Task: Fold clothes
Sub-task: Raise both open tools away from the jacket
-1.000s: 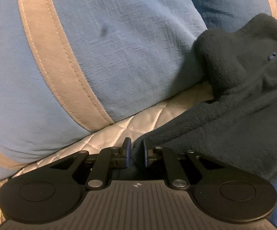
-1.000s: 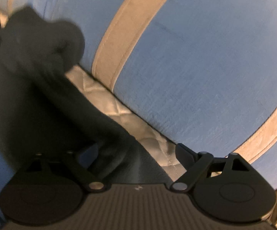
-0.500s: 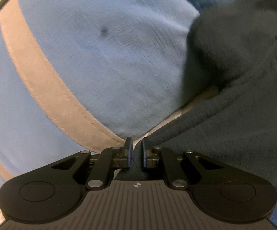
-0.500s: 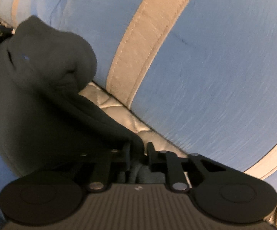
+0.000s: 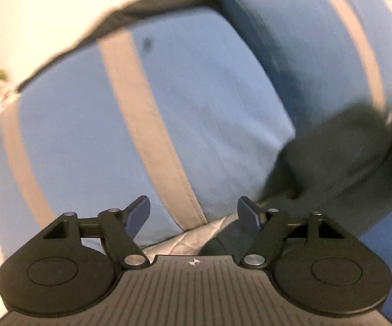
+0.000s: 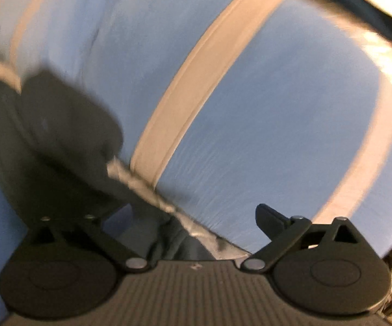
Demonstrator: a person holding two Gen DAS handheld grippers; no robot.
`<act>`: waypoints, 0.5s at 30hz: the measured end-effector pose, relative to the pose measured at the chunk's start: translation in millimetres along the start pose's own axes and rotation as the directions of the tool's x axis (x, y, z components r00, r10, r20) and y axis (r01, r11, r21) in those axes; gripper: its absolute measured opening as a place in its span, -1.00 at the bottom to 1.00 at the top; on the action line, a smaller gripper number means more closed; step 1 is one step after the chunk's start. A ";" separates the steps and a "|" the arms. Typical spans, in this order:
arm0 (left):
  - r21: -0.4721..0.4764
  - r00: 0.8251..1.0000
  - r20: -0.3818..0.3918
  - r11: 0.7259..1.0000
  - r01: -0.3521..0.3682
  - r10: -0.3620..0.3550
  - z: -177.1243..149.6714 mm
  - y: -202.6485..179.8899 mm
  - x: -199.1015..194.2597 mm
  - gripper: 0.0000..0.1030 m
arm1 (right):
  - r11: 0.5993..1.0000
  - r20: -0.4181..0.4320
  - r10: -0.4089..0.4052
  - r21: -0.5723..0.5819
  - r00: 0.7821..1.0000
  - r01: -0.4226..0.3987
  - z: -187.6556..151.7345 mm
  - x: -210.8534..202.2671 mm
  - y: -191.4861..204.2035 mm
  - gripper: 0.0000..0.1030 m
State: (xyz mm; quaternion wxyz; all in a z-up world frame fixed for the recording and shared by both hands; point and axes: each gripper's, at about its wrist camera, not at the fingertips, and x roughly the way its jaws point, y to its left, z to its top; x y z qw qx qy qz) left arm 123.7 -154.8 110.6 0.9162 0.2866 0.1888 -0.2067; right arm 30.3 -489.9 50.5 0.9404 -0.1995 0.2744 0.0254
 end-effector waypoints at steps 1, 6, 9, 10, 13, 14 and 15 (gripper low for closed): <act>-0.029 1.000 0.011 1.000 0.005 -0.005 3.4 2.0 -14.6 0.38 | 1.000 0.025 0.003 0.029 1.000 -0.003 3.0 -16.7 -8.1 1.00; -0.107 0.999 0.043 0.994 -0.004 0.009 29.0 20.0 -64.6 0.38 | 0.994 0.118 -0.031 0.108 0.993 0.018 21.7 -88.4 -43.2 1.00; -0.163 0.996 0.085 0.987 -0.003 0.017 46.9 37.6 -92.0 0.38 | 0.990 0.158 -0.062 0.137 0.985 0.040 33.0 -124.1 -63.3 1.00; -0.178 0.995 0.095 0.984 -0.004 0.022 53.4 42.6 -102.4 0.38 | 0.988 0.171 -0.072 0.148 0.983 0.047 36.7 -136.0 -70.0 1.00; -0.192 0.990 0.126 0.980 -0.044 0.069 72.1 53.7 -137.8 0.38 | 0.975 0.199 -0.104 0.214 0.975 0.061 49.0 -163.1 -94.8 1.00; -0.188 0.987 0.131 0.980 -0.068 0.094 78.7 56.7 -146.9 0.38 | 0.971 0.209 -0.115 0.230 0.971 0.065 53.0 -176.6 -101.3 1.00; -0.179 0.985 0.132 0.980 -0.091 0.115 85.6 60.4 -155.1 0.38 | 0.968 0.219 -0.128 0.238 0.967 0.074 57.3 -189.1 -107.0 1.00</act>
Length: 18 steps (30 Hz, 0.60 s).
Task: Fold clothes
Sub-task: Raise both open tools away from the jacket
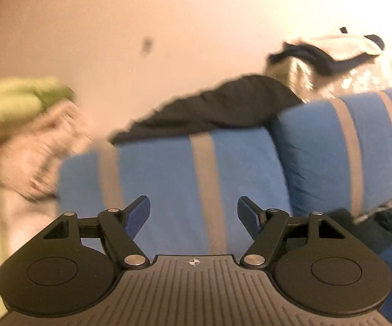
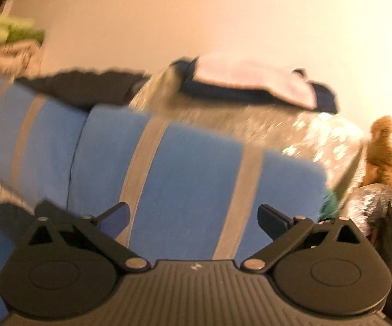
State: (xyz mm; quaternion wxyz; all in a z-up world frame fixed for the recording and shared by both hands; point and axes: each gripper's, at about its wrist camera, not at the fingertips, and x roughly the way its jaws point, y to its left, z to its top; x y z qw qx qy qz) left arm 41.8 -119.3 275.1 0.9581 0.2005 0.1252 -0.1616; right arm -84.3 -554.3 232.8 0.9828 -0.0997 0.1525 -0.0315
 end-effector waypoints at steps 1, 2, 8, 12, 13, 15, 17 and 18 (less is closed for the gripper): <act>0.009 1.000 0.008 1.000 -0.015 0.015 8.1 3.8 -7.7 0.39 | 1.000 0.013 -0.013 -0.004 1.000 0.013 8.2 -9.7 -4.5 1.00; 0.007 1.000 0.024 1.000 -0.015 0.015 15.5 9.8 -18.8 0.41 | 1.000 0.027 -0.025 -0.009 0.999 0.026 16.3 -19.4 -9.0 1.00; -0.012 0.995 0.100 1.000 0.011 -0.010 31.9 40.1 -77.9 0.76 | 0.997 0.111 -0.069 -0.010 0.991 0.070 64.7 -76.5 -30.2 1.00; 0.036 0.992 0.008 0.991 0.128 -0.129 0.9 43.3 -84.7 0.78 | 0.998 0.088 -0.005 0.065 0.996 -0.001 70.5 -92.5 -29.5 1.00; 0.024 0.990 -0.014 0.990 0.138 -0.138 -12.1 43.9 -84.7 0.78 | 0.997 0.061 0.035 0.067 0.998 -0.039 66.0 -91.3 -24.3 1.00; -0.012 0.990 -0.030 0.990 0.140 -0.141 -39.7 48.4 -86.8 0.78 | 0.992 0.021 0.106 0.062 0.994 -0.107 51.5 -86.9 -8.9 1.00; -0.059 0.991 -0.032 0.990 0.132 -0.134 -67.5 55.2 -90.4 0.78 | 0.985 -0.009 0.164 0.051 0.986 -0.164 31.2 -81.0 11.9 1.00; -0.092 0.992 -0.028 0.988 0.123 -0.126 -80.4 60.4 -93.4 0.78 | 0.980 -0.026 0.194 0.048 0.981 -0.193 20.1 -77.7 23.5 1.00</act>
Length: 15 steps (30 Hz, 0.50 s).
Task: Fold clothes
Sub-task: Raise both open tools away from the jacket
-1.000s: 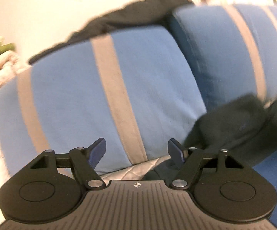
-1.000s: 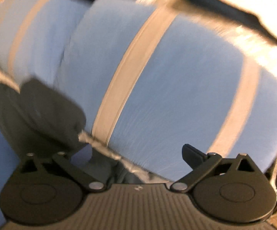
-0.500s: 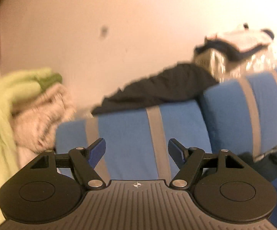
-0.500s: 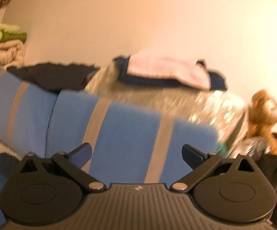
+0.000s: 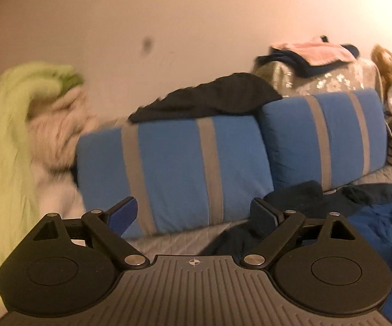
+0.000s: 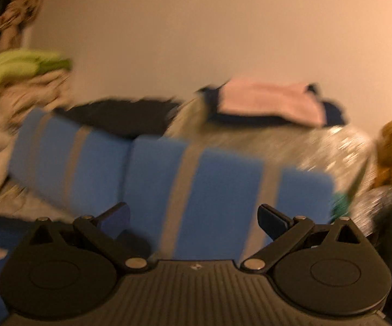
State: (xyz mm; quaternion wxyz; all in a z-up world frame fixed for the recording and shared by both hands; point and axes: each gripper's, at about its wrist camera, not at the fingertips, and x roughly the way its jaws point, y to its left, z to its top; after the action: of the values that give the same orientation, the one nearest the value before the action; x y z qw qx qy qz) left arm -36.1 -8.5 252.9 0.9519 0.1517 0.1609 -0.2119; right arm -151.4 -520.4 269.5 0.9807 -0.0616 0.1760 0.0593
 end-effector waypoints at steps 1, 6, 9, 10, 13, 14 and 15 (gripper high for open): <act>-0.035 1.000 0.004 0.999 -0.009 0.009 -11.6 6.4 -3.9 0.78 | 1.000 -0.019 0.030 0.000 0.999 -0.030 -11.5 5.9 10.4 1.00; -0.207 0.996 0.004 0.974 -0.091 0.094 -61.4 41.2 -23.8 0.78 | 0.989 -0.102 0.146 0.005 0.984 -0.146 -55.2 27.3 56.9 1.00; -0.242 0.986 -0.038 0.956 -0.167 0.163 -89.1 55.5 -30.7 0.78 | 0.979 -0.136 0.198 -0.018 0.971 -0.202 -75.8 33.3 86.0 1.00; -0.258 0.983 -0.046 0.949 -0.183 0.177 -97.4 60.1 -31.9 0.78 | 0.975 -0.143 0.214 -0.025 0.966 -0.220 -81.7 35.0 95.1 1.00; -0.296 0.972 -0.076 0.926 -0.234 0.222 -122.0 72.5 -34.0 0.78 | 0.962 -0.166 0.267 -0.014 0.949 -0.273 -99.7 41.8 119.2 1.00; -0.304 0.968 -0.089 0.919 -0.252 0.236 -129.9 76.2 -34.1 0.78 | 0.957 -0.174 0.284 -0.003 0.943 -0.289 -105.0 44.3 125.7 1.00; -0.312 0.963 -0.102 0.911 -0.270 0.250 -137.9 79.8 -34.2 0.77 | 0.953 -0.180 0.301 0.011 0.937 -0.304 -110.1 47.1 131.7 1.00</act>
State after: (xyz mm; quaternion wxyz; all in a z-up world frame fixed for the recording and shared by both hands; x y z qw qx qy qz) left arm -62.7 121.9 158.8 0.9783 0.0200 0.2001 -0.0495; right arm -162.9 -401.8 137.4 0.9394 -0.0474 0.2704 0.2051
